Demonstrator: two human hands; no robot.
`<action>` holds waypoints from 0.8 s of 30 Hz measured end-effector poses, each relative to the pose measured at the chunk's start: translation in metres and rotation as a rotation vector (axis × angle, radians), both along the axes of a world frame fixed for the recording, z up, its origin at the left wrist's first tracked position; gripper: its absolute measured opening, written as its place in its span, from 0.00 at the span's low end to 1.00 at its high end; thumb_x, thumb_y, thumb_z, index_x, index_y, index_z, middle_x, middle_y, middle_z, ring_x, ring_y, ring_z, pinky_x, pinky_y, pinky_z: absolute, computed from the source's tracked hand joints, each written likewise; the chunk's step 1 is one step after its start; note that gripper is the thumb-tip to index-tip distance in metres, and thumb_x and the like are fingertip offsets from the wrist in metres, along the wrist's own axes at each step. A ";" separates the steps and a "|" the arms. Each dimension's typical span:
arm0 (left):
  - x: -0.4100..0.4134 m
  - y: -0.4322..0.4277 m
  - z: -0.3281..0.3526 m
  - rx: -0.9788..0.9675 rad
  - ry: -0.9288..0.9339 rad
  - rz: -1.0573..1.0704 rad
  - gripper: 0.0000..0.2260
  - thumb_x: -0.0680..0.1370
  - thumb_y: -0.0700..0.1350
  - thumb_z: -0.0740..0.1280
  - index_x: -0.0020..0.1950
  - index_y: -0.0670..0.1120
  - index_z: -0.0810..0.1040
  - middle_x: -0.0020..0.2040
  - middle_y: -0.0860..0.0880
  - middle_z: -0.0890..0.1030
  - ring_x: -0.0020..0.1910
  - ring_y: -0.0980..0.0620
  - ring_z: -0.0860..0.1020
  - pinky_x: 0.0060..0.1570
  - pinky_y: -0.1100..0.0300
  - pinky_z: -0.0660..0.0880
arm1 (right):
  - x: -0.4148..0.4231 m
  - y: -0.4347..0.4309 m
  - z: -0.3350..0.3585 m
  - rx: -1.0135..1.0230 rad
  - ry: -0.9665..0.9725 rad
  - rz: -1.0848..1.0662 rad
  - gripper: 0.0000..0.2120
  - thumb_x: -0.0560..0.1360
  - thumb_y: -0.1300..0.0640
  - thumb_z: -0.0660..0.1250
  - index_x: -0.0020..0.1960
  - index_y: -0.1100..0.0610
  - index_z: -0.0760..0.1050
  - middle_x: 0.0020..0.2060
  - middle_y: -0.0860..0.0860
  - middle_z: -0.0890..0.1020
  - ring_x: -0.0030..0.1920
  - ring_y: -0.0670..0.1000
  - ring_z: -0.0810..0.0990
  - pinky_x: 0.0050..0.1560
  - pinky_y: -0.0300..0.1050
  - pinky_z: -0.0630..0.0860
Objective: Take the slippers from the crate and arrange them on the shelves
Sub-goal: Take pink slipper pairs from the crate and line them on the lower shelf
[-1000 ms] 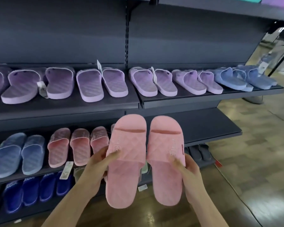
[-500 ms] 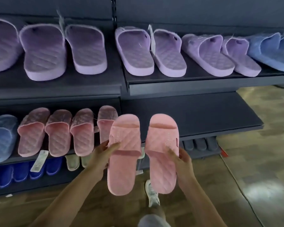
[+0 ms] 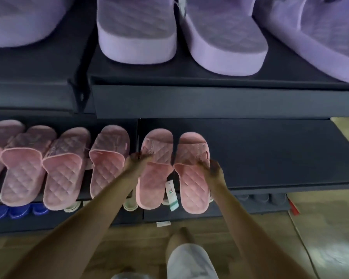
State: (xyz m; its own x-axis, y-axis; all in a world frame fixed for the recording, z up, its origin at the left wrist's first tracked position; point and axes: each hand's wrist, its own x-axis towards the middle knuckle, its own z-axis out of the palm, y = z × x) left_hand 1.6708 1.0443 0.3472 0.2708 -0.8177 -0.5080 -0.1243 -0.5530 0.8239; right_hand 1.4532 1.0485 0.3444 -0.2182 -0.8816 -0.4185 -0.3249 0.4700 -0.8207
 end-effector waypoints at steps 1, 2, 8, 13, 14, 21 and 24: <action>-0.001 -0.007 -0.005 -0.003 -0.039 0.032 0.11 0.74 0.50 0.68 0.47 0.43 0.77 0.32 0.47 0.72 0.30 0.50 0.69 0.29 0.60 0.63 | 0.001 -0.010 -0.006 0.018 -0.007 -0.006 0.15 0.75 0.45 0.63 0.51 0.57 0.71 0.40 0.51 0.77 0.41 0.51 0.77 0.40 0.43 0.74; -0.003 -0.014 -0.009 0.006 -0.067 0.059 0.11 0.74 0.51 0.68 0.47 0.44 0.76 0.32 0.47 0.73 0.30 0.50 0.70 0.30 0.60 0.64 | 0.003 -0.018 -0.012 0.018 -0.031 -0.021 0.16 0.75 0.45 0.63 0.52 0.58 0.72 0.41 0.53 0.78 0.42 0.52 0.77 0.43 0.45 0.75; -0.006 -0.041 -0.016 -0.062 -0.179 0.080 0.17 0.78 0.51 0.62 0.57 0.38 0.74 0.47 0.40 0.78 0.49 0.41 0.76 0.43 0.59 0.66 | 0.015 -0.048 -0.029 -0.071 -0.071 -0.004 0.13 0.77 0.47 0.62 0.43 0.56 0.74 0.34 0.49 0.75 0.35 0.48 0.73 0.34 0.39 0.69; 0.000 -0.038 -0.013 -0.090 -0.217 -0.019 0.14 0.79 0.48 0.63 0.58 0.40 0.75 0.48 0.44 0.74 0.51 0.44 0.74 0.45 0.59 0.65 | 0.016 -0.052 -0.034 -0.089 0.205 0.104 0.18 0.77 0.48 0.61 0.58 0.61 0.72 0.53 0.61 0.74 0.50 0.58 0.73 0.45 0.46 0.68; 0.002 -0.032 -0.011 -0.103 -0.212 -0.054 0.14 0.78 0.46 0.63 0.62 0.41 0.74 0.51 0.46 0.74 0.51 0.46 0.74 0.47 0.60 0.66 | 0.015 -0.048 -0.030 -0.096 0.244 0.135 0.21 0.77 0.49 0.62 0.65 0.60 0.69 0.58 0.60 0.72 0.56 0.59 0.73 0.50 0.47 0.70; 0.032 0.014 0.034 -0.157 -0.295 -0.301 0.19 0.78 0.40 0.63 0.69 0.41 0.68 0.67 0.44 0.71 0.62 0.50 0.70 0.57 0.61 0.65 | 0.012 -0.003 0.016 0.023 0.489 0.270 0.31 0.77 0.44 0.59 0.75 0.54 0.53 0.71 0.55 0.64 0.69 0.58 0.66 0.66 0.59 0.65; 0.047 0.042 0.066 -0.154 -0.368 -0.364 0.20 0.79 0.45 0.63 0.70 0.46 0.67 0.70 0.46 0.68 0.67 0.47 0.68 0.61 0.60 0.63 | 0.014 0.028 0.044 0.022 0.531 0.327 0.30 0.77 0.45 0.60 0.74 0.54 0.56 0.69 0.56 0.68 0.66 0.60 0.69 0.63 0.57 0.68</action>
